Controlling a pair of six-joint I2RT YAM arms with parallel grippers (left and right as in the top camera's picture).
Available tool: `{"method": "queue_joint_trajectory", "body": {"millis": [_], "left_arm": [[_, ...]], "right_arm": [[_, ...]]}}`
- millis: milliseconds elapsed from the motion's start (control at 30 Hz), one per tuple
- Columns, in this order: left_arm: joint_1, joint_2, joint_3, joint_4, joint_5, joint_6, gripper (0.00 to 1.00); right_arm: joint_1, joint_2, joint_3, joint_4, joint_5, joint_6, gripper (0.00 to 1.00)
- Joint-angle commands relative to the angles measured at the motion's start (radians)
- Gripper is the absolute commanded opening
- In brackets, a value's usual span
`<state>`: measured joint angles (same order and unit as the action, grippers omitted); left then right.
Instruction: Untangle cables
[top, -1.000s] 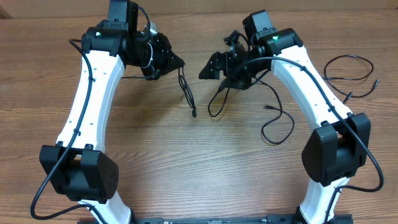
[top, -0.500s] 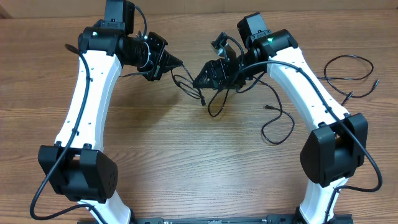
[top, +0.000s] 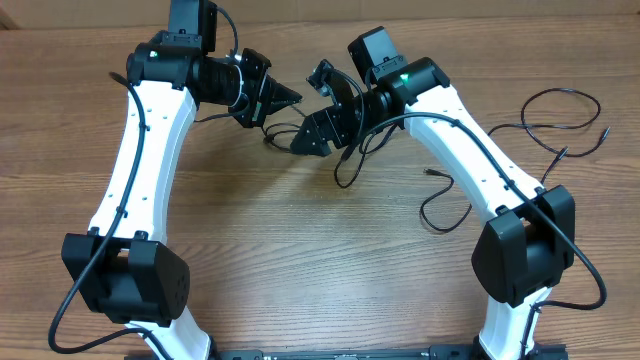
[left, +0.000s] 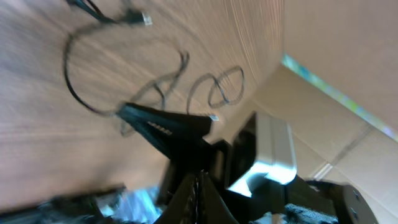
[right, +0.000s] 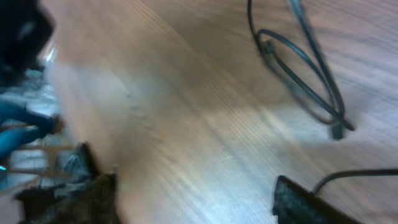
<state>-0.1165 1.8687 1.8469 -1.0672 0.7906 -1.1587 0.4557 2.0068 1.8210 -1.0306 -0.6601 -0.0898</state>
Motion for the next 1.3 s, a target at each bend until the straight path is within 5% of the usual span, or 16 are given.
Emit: {"method": "queue_joint_trajectory", "body": {"millis": [0, 100, 267, 400, 700, 867, 1267], "left_arm": [[0.032, 0.009, 0.014, 0.009, -0.237, 0.157, 0.04], [0.075, 0.009, 0.014, -0.007, -0.472, 0.265, 0.13], [0.077, 0.009, 0.013, -0.047, -0.561, 0.483, 0.2], [0.035, 0.009, 0.01, -0.071, -0.658, 0.576, 0.11], [-0.102, 0.098, -0.047, -0.025, -0.779, 0.533, 0.28], [-0.136, 0.232, -0.047, -0.018, -0.771, 0.448, 0.3], [-0.131, 0.417, -0.047, 0.081, -0.549, 0.245, 0.36]], "right_arm": [[-0.005, 0.0, -0.023, 0.05, 0.085, -0.001, 0.74], [-0.005, 0.004, -0.034, 0.105, 0.168, 0.055, 0.73], [-0.005, 0.009, -0.034, 0.18, 0.208, 0.113, 0.69], [-0.005, 0.021, -0.034, 0.278, 0.237, 0.117, 0.56], [-0.006, 0.092, -0.034, 0.37, 0.302, 0.169, 0.61], [-0.008, 0.113, -0.034, 0.387, 0.306, 0.169, 0.65], [-0.073, 0.114, -0.034, 0.383, 0.33, 0.173, 0.66]]}}
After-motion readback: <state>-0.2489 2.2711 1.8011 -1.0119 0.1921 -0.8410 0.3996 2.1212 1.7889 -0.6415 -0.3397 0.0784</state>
